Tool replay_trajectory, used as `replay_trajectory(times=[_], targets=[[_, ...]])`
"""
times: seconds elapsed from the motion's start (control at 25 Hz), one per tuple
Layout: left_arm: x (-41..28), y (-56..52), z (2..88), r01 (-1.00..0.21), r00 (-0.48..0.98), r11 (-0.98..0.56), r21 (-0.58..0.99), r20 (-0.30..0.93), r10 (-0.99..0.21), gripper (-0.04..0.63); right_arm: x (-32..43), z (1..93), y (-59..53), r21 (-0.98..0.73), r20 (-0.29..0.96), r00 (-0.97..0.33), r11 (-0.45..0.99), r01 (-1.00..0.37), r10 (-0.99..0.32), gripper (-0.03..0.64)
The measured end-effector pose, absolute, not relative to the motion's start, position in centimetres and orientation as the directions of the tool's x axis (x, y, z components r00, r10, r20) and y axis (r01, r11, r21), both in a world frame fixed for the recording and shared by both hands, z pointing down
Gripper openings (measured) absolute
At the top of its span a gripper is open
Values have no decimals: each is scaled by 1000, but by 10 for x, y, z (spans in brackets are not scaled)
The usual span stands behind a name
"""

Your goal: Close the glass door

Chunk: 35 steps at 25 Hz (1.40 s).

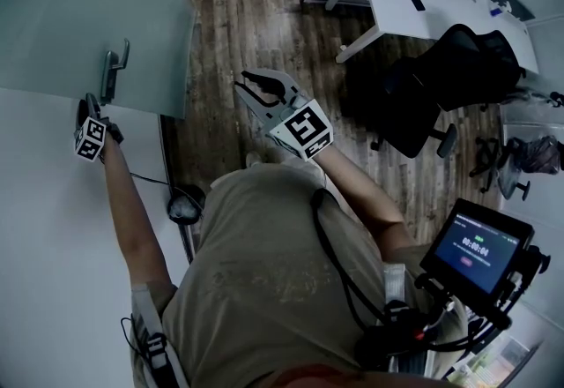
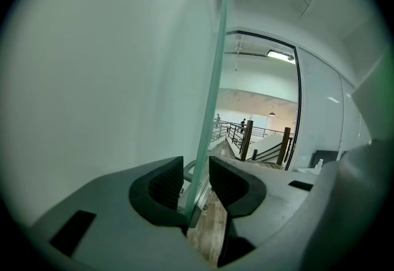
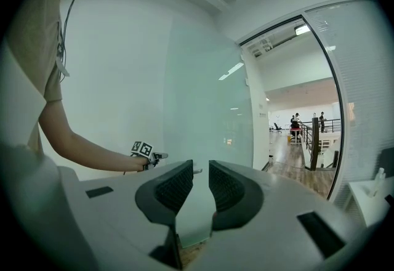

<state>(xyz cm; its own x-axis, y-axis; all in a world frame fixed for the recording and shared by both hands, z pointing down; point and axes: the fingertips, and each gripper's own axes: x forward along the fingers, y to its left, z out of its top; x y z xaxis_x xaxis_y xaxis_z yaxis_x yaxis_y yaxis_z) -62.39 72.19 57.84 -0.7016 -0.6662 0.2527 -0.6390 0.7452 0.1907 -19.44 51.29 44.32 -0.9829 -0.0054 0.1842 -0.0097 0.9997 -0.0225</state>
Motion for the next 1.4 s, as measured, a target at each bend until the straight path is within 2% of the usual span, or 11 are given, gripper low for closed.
replay_trajectory(times=[0.4,0.64,0.96,1.4], targets=[[-618,719,573,-664,-694,726,181,214,-688,95,-191,447,507,-31,186,-982,999,-25,-19,72],[-612,719,572,-650,-702,736,191,222,-677,87,-191,448,505,-35,188,-982,999,-31,-24,72],[-589,708,578,-693,-661,700,172,235,-712,74,-189,450,504,-40,187,-982,998,-40,-32,72],[-505,614,551,-745,-613,658,111,275,-740,61,-144,421,419,-72,167,-986,997,-33,-20,72]])
